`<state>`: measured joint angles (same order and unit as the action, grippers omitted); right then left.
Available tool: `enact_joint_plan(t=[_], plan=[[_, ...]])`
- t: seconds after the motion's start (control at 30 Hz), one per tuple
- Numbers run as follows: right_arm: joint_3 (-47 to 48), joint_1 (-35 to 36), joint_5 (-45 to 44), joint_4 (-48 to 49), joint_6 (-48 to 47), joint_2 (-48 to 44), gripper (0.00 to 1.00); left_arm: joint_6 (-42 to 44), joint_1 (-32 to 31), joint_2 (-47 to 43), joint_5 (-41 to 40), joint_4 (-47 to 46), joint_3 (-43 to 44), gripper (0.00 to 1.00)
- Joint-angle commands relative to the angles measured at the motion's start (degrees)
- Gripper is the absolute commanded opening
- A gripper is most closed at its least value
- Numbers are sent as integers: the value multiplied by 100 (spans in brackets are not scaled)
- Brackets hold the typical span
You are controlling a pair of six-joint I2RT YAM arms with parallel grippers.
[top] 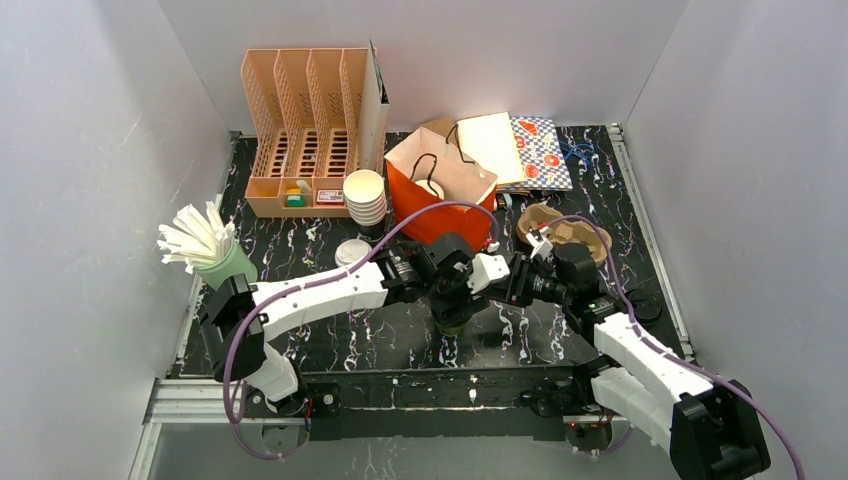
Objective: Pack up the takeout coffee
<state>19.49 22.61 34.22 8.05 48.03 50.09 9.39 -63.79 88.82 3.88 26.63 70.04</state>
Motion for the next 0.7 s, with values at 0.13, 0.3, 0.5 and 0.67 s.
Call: enact_joint_plan(t=[0.13,0.3,0.5,0.67], plan=[[253,307,224,239,-227,415,41,88,-37,-283,-62,215,-324,63],[374,384,155,224,-257,523,41,68,-43,-295,35,131,-429,63],[480,418,196,264,-241,573,43,13,-37,-350,96,-55,-593,63],[536,523,204,278,-285,769,43,26,-45,-441,76,-191,-618,63]])
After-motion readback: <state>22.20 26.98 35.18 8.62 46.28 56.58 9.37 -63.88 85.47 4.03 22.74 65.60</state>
